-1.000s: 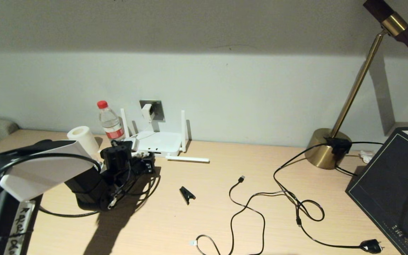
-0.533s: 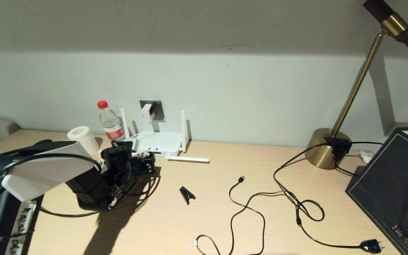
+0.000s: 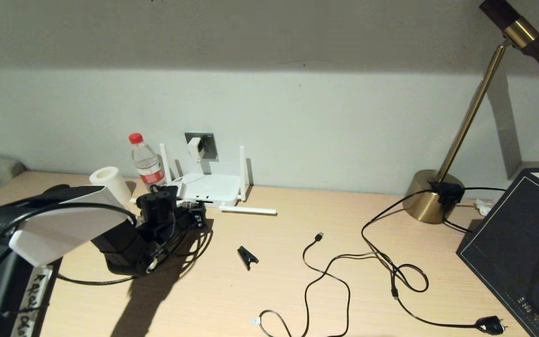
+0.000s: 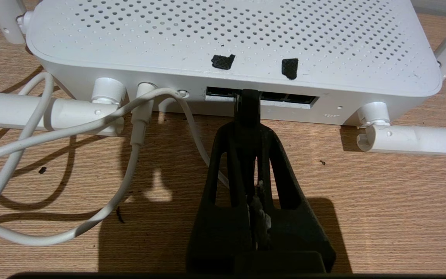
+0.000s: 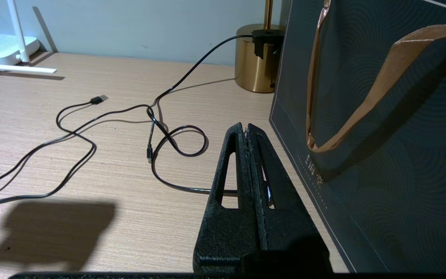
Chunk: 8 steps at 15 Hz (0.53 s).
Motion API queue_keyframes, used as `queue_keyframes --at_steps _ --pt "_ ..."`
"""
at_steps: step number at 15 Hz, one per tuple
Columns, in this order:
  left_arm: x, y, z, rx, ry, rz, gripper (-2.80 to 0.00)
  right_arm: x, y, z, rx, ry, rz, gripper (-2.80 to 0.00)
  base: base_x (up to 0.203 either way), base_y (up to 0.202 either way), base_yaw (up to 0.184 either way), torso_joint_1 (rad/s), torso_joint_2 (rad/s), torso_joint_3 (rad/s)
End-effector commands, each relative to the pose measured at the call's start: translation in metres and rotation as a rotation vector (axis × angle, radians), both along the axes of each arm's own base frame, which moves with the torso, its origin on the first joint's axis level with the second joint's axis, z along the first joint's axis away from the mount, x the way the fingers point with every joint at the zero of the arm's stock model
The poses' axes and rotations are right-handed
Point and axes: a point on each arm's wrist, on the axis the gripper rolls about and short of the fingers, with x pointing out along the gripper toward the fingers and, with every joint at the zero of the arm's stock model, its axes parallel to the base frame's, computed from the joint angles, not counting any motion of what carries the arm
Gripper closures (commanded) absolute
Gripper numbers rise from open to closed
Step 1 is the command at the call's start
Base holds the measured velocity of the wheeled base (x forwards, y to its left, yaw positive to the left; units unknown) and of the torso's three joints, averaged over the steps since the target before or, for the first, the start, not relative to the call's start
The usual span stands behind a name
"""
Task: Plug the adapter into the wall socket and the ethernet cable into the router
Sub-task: Plug cable into router interface
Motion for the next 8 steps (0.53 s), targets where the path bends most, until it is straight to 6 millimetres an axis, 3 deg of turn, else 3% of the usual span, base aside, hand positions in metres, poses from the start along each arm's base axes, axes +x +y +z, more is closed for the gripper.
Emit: queue_keyframes --at_steps 1,8 --pt "0.0004 0.0 -0.0014 -0.001 -0.004 0.001 0.0 0.0028 0.0 -0.0097 0.0 0.034 0.001 0.0 0.0 0.0 0.0 0.0 0.0 0.0" --pt "0.0059 -0.0008 0.0004 -0.003 -0.017 0.0 0.0 0.0028 0.0 -0.0097 0.0 0.034 0.001 0.0 0.0 0.0 0.0 0.0 0.0 0.0"
